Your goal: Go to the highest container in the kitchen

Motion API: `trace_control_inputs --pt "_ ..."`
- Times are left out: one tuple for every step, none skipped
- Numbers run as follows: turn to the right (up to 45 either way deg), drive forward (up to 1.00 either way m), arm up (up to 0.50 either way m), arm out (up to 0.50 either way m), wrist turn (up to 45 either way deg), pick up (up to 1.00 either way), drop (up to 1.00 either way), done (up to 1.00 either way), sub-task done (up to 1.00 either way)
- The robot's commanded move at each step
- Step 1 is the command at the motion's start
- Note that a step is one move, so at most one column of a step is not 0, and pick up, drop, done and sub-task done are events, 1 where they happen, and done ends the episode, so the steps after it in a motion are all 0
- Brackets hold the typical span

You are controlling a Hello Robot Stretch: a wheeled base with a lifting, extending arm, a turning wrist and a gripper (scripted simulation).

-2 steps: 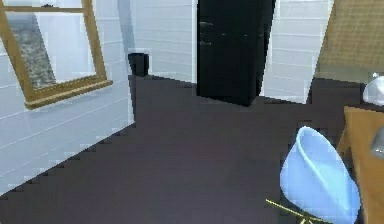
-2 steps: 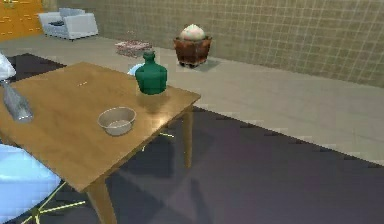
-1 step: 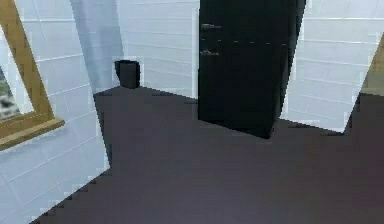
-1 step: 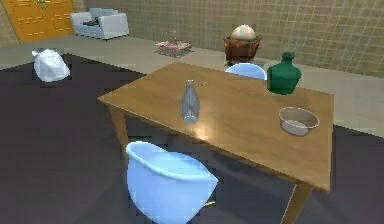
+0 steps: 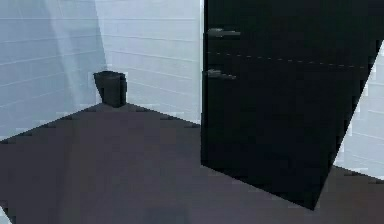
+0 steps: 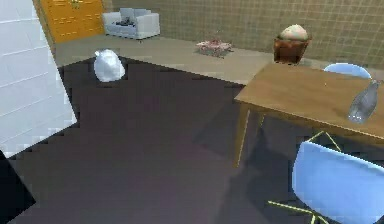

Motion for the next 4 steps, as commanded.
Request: trace_control_inputs --pt "0.0 0.45 0.00 0.00 0.0 0.00 0.00 0.00 0.00" --pt "-12.0 0.00 0.00 0.00 0.0 0.00 0.00 0.00 0.00" --pt "0.0 0.65 0.00 0.00 0.0 0.00 0.00 0.00 0.00" --pt "-12.0 0.00 0.00 0.00 0.0 0.00 0.00 0.00 0.00"
